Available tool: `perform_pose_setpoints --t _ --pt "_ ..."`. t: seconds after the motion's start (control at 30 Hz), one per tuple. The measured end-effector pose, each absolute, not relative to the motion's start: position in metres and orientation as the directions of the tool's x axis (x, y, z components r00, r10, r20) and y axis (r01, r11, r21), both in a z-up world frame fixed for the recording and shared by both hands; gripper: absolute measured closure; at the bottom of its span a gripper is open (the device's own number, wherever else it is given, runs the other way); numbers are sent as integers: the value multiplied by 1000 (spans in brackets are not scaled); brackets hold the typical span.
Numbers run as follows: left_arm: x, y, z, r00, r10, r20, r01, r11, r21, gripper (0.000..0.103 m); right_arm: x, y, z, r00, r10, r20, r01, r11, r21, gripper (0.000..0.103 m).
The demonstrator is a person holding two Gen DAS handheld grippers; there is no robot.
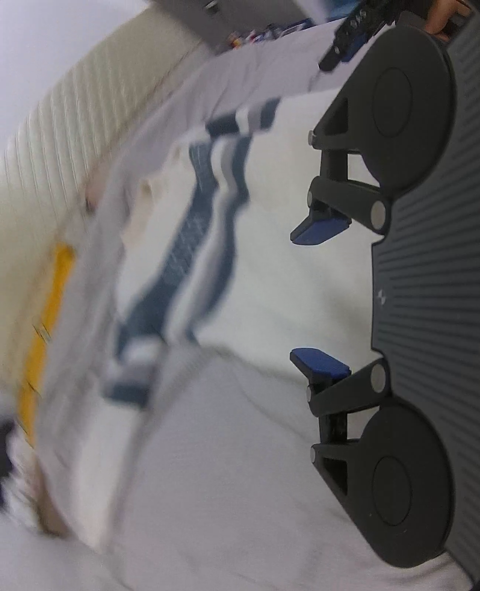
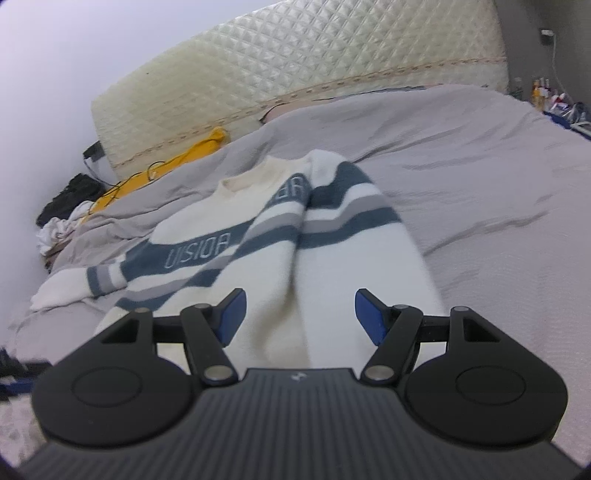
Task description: Fold large clothes
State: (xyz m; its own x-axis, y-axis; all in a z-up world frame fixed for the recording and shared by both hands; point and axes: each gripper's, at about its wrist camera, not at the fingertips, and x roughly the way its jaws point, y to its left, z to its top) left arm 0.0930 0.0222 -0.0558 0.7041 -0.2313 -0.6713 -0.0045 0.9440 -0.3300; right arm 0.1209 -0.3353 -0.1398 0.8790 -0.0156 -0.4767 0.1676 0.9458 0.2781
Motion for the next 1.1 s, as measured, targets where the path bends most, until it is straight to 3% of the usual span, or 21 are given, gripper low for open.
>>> perform_pose_setpoints --t 0.27,0.33,0.37,0.5,0.73,0.83,0.93,0.97,1.03,1.07,1.1 --pt "119 -71 -47 755 -307 -579 205 950 -237 35 100 -350 -153 837 -153 -525 310 923 227 35" --pt "125 -82 -59 740 -331 -585 241 943 -230 35 99 -354 -158 820 -197 -537 354 912 207 15" --pt "128 -86 -66 731 -339 -592 256 941 -223 35 100 -356 -161 815 -210 -541 366 909 198 0" --pt "139 -86 -87 714 -339 -613 269 941 -206 35 111 -366 -176 769 -231 -596 417 888 195 0" --pt "144 -59 -106 718 -347 -603 225 936 -270 35 121 -397 -216 681 -155 -716 543 762 352 0" --pt "147 -50 -112 716 -352 -603 190 929 -316 35 118 -409 -232 695 -64 -716 562 670 485 0" --pt "151 -46 -112 713 -373 -593 183 916 -356 35 117 -407 -237 708 -41 -705 560 641 525 0" --pt "150 -46 -111 716 -373 -591 182 916 -357 35 118 -403 -235 709 -37 -704 551 653 520 6" --pt "150 -47 -111 720 -369 -588 186 918 -350 35 117 -397 -231 712 -30 -702 536 668 516 27" --pt "148 -48 -112 722 -366 -587 188 920 -343 35 115 -394 -229 713 -33 -700 533 674 511 45" --pt "148 -48 -113 725 -360 -588 186 924 -335 35 114 -393 -225 715 -40 -698 533 677 507 73"
